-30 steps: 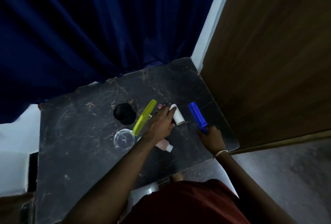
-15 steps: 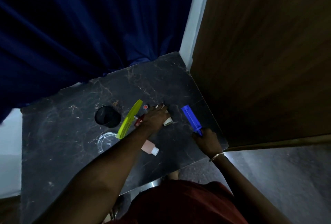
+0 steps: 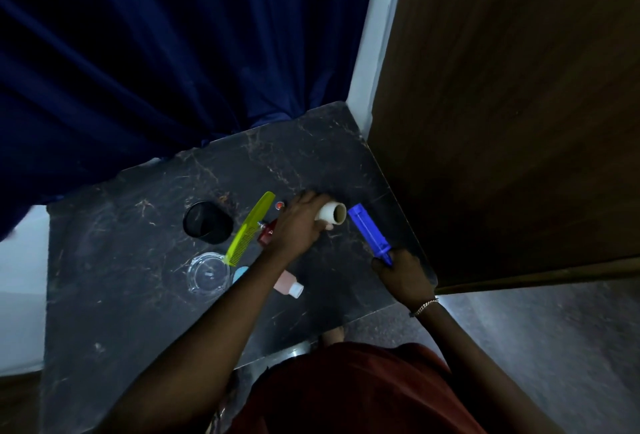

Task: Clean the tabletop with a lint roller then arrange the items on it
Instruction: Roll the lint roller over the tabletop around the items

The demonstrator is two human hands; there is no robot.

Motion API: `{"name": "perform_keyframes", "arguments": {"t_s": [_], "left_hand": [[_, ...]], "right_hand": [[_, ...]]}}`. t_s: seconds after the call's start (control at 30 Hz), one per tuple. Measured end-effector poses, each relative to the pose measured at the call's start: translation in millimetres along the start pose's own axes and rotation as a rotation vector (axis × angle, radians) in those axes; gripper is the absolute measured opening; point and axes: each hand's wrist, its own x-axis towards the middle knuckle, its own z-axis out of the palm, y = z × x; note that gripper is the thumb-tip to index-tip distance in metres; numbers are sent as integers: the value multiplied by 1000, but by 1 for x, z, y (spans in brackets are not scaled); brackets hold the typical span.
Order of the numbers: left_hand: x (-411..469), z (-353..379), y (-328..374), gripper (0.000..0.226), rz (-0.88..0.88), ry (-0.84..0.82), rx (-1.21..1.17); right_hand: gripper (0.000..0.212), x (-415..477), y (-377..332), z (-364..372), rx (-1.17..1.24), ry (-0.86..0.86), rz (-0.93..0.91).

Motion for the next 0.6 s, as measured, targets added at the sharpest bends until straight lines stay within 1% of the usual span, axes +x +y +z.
{"name": "perform_keyframes", "arguments": {"t_s": [0.07, 0.2, 0.33, 0.4, 0.53, 0.6], "left_hand": [[-17, -5, 1, 55, -16, 52, -79], [-48, -22, 4, 55, -56, 117, -125], [-72, -39, 1, 55, -70, 121, -114], [-82, -49, 0, 56, -90, 122, -92], [-99, -62, 1, 59, -50, 132, 35], [-104, -67, 2, 60, -54, 155, 60]], "right_hand": [[30, -4, -3, 0, -28, -7, -34], [23, -11, -13, 2, -164, -55, -133], [31, -15, -25, 4, -320, -85, -224], [34, -15, -33, 1, -419, -80, -277], [37, -12, -49, -2, -586, -56, -398], [38, -10, -58, -4, -619, -49, -443]]}}
